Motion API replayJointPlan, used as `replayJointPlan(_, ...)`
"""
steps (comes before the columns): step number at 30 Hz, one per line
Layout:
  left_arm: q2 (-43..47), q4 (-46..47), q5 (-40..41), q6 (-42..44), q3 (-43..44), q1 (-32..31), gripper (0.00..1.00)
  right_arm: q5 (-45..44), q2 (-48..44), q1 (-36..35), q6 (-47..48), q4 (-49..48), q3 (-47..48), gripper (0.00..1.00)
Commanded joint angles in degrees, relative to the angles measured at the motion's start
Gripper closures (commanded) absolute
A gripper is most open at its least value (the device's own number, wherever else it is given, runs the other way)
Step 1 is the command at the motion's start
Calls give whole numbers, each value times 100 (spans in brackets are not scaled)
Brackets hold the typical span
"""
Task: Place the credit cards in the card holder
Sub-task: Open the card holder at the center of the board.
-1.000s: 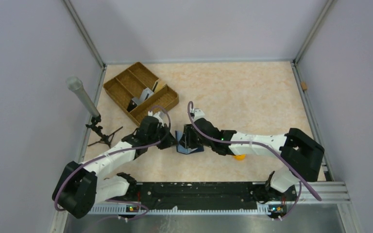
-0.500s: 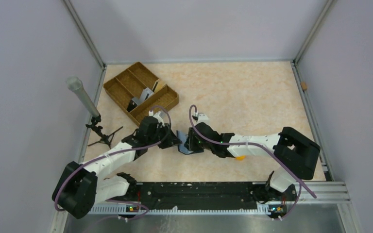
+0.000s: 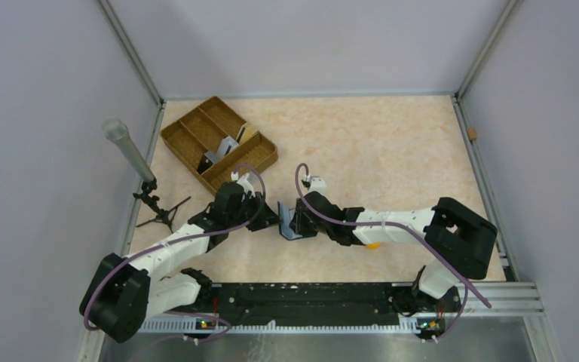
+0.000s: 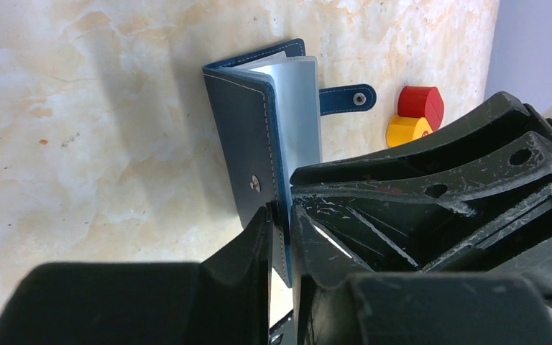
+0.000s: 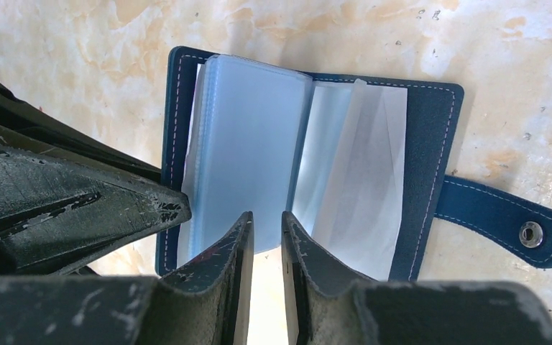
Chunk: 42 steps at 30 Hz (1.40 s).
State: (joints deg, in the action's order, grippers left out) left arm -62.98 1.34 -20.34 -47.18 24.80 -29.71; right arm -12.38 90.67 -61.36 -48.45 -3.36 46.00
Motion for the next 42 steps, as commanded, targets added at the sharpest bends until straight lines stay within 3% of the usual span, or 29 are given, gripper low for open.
replayJointPlan(1,64,376,-101,-21,-57,-12,83,-116,45,-39,-84,-51,5,80)
replayJointPlan(19,-178,68,125,66,68,-17,81,83,264,-34,-64,-122,93,82)
replayJointPlan(34,-462,119,118,94,113,-12,99,169,413,-38,-68,-174,138,83)
replayJointPlan(38,-407,107,194,46,84,-17,100,105,362,-41,-48,-127,121,84)
replayJointPlan(42,-189,234,145,-44,10,-10,100,-55,133,-37,100,-23,113,76)
